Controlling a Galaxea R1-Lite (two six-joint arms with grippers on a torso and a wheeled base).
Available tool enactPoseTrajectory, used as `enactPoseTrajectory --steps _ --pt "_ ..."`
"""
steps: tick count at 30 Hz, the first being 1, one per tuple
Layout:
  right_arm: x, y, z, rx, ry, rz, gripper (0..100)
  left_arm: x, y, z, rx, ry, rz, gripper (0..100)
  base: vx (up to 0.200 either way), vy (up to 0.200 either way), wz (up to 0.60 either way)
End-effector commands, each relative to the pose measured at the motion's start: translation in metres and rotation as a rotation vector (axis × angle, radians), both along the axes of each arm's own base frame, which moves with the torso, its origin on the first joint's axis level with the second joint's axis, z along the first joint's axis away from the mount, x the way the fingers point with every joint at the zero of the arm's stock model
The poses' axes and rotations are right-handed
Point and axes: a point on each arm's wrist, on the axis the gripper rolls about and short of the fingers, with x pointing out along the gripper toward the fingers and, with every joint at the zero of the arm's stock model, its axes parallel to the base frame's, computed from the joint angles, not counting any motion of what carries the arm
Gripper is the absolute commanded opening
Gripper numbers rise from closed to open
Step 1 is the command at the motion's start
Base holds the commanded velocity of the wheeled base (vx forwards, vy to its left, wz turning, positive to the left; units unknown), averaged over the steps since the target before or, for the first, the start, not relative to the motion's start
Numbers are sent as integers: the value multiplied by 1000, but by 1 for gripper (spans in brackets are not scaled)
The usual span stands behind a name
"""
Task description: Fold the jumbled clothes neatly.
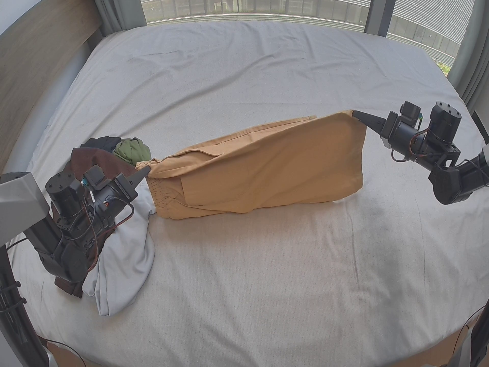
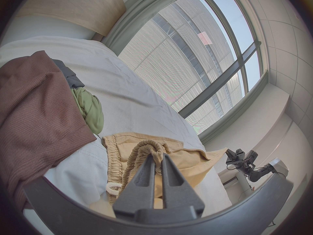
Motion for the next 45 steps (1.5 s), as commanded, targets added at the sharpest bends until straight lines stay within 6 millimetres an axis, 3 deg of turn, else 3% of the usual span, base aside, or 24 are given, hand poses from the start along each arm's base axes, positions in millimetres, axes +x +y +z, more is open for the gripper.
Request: enactPoseTrajectory --steps 1,15,23,34,45 --pt "12 -2 1 0 -16 -6 0 5 -1 -4 -1 5 6 0 0 0 0" --pt "40 4 8 1 -17 0 0 15 -5 -7 -9 -6 48 0 0 0 0" --pt "65 8 -11 -5 22 0 0 20 -5 -13 -8 4 63 0 0 0 0" --pt "82 25 -21 1 5 11 0 33 -5 -27 -8 19 91 0 0 0 0" --pt "99 26 -36 4 6 -9 0 39 -5 -37 -8 36 114 0 0 0 0"
